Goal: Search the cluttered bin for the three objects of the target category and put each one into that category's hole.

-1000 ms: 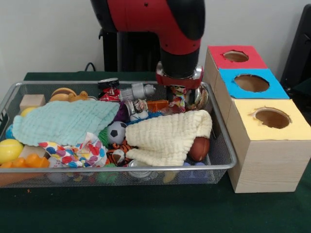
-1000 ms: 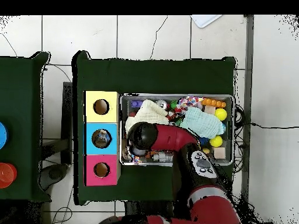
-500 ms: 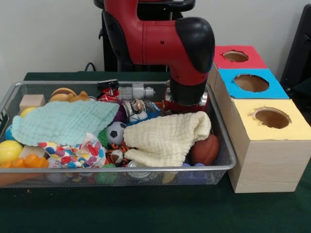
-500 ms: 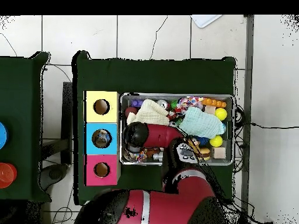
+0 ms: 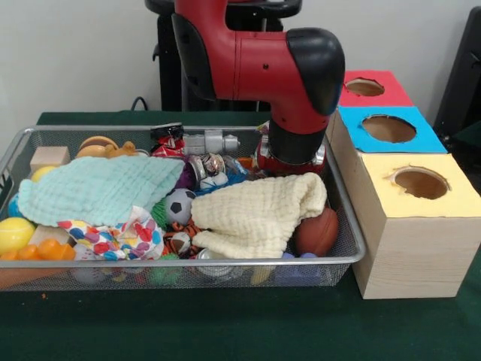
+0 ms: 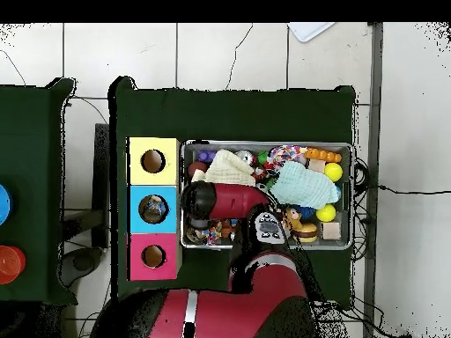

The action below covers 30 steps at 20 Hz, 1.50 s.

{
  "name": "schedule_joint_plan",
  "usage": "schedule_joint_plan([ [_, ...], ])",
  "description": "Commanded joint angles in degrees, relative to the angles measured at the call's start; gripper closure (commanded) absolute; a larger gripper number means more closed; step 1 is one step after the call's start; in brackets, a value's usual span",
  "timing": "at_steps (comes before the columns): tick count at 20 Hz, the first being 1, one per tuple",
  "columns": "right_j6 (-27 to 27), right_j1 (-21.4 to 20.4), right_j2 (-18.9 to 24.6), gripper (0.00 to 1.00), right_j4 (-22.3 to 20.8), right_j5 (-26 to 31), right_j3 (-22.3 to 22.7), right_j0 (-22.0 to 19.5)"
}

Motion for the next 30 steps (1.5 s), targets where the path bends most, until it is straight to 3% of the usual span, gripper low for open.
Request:
schedule_joint_plan([
  [1, 9.69, 3.53, -5.71, 0.0, -1.59, -1.16, -2.48, -0.6],
  [3, 7.21, -2.92, -5.92, 0.0, -1.58, 3.48, -0.48, -0.89],
  [6, 3.27, -6.04, -6.78, 0.0, -3.66, 4.49, -1.79, -1.4],
  [14, -2.18, -2.81, -6.86, 0.0, -11.51, -6.26, -4.88, -5.88],
  [16, -2.58, -2.45, -6.37, 0.0, -12.82, -6.67, -5.42, -6.95],
  [20, -3.14, -3.43, -5.22, 0.0, -13.84, -3.49, -5.94, -8.17],
  [30, -2.49, -7.16, -3.48, 0.0, -10.03, 9.4, -7.59, -7.29],
])
